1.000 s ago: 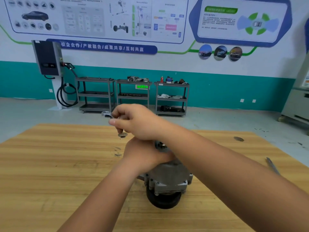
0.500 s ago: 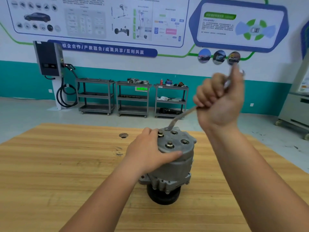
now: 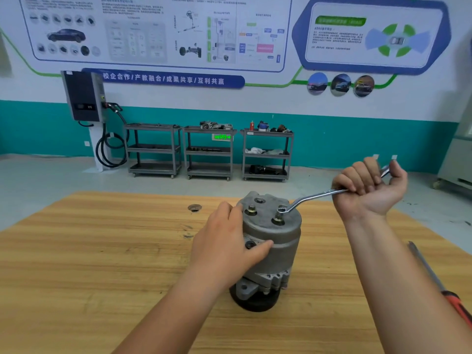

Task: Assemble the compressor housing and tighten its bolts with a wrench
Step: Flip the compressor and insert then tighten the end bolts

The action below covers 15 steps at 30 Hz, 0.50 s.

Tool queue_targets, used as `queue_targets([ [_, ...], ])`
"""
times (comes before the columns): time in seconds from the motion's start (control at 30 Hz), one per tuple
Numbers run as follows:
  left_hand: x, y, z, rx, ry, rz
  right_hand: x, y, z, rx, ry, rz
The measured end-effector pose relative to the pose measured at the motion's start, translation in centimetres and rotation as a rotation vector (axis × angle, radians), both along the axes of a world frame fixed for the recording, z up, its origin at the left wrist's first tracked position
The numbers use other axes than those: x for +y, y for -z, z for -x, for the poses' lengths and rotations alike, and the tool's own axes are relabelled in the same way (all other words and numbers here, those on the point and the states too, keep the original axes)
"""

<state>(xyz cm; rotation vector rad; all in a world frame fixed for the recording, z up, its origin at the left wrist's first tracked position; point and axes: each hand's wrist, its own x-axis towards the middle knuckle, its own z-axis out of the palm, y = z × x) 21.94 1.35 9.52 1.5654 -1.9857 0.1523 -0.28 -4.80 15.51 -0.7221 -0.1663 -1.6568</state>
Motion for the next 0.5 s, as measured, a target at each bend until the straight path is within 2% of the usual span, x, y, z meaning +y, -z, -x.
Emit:
queue_targets([
  [0.23,0.0,0.1,-0.5,0.007,0.024,-0.008,-0.7,1.0,0.1,0.090,-0.124,0.064],
  [0.4,-0.9,0.2,-1.5,0.052,0.110,-0.009,-0.4,2.0,0.5,0.117,-0.055,-0.003],
  [0.5,-1.6,0.0,-2.3,0.149,0.203,-0.075,0.9,2.0,0.7,0.166,0.038,0.000],
])
